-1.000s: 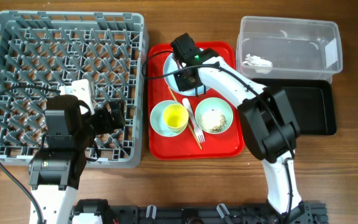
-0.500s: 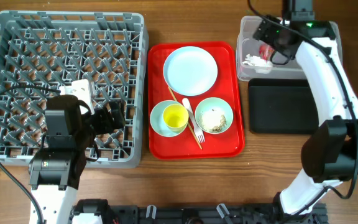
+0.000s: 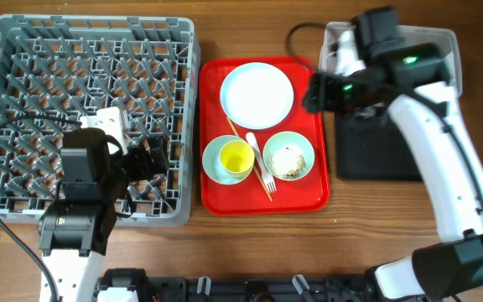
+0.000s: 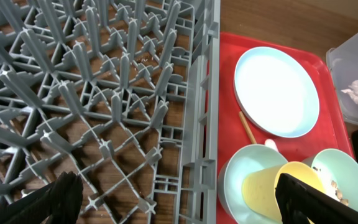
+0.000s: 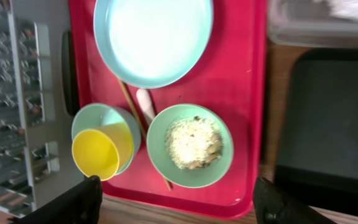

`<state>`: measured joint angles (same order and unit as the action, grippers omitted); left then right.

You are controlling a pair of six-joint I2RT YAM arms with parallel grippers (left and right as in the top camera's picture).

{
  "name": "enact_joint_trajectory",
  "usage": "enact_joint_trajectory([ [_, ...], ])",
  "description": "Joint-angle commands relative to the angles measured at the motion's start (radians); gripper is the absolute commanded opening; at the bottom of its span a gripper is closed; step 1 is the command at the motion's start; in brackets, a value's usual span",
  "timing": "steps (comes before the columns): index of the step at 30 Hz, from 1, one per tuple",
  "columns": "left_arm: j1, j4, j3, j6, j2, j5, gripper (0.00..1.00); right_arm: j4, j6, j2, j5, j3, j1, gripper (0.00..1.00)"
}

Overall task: Sort waste into correct bins and load items into the dishwasher rack
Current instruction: 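Grasp the light-blue bowl of rice with the right gripper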

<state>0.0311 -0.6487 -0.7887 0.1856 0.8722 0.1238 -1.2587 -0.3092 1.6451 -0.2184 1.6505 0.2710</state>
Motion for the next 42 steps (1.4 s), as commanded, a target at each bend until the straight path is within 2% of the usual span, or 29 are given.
enact_joint_trajectory([
  [1,0.005,-0.004,-0.021,0.005,-0.003,-0.006,1.00,0.063,-0.105,-0.007,0.089,-0.119,0.127,0.78],
  [8,0.005,-0.016,-0.021,0.005,-0.002,-0.006,1.00,0.387,-0.292,0.003,0.134,-0.450,0.307,0.72],
  [12,0.005,-0.020,-0.021,0.005,-0.003,-0.006,1.00,0.467,-0.332,0.019,0.181,-0.522,0.321,0.66],
  [19,0.005,-0.023,-0.021,0.005,-0.002,-0.006,1.00,0.496,-0.307,0.114,0.185,-0.534,0.328,0.63],
  [24,0.005,-0.023,-0.021,0.005,-0.003,-0.006,1.00,0.495,-0.235,0.150,0.200,-0.534,0.340,0.48],
  [28,0.005,-0.024,-0.021,0.005,-0.002,-0.006,1.00,0.486,-0.216,0.150,0.230,-0.534,0.340,0.26],
  [32,0.005,-0.027,-0.021,0.005,-0.003,-0.006,1.00,0.446,-0.179,0.150,0.291,-0.534,0.340,0.24],
  [38,0.005,-0.027,-0.021,0.005,-0.003,-0.006,1.00,0.432,-0.094,0.150,0.289,-0.534,0.340,0.14],
  [42,0.005,-0.027,-0.021,0.005,-0.003,-0.006,1.00,0.436,-0.084,0.150,0.298,-0.560,0.340,0.13],
])
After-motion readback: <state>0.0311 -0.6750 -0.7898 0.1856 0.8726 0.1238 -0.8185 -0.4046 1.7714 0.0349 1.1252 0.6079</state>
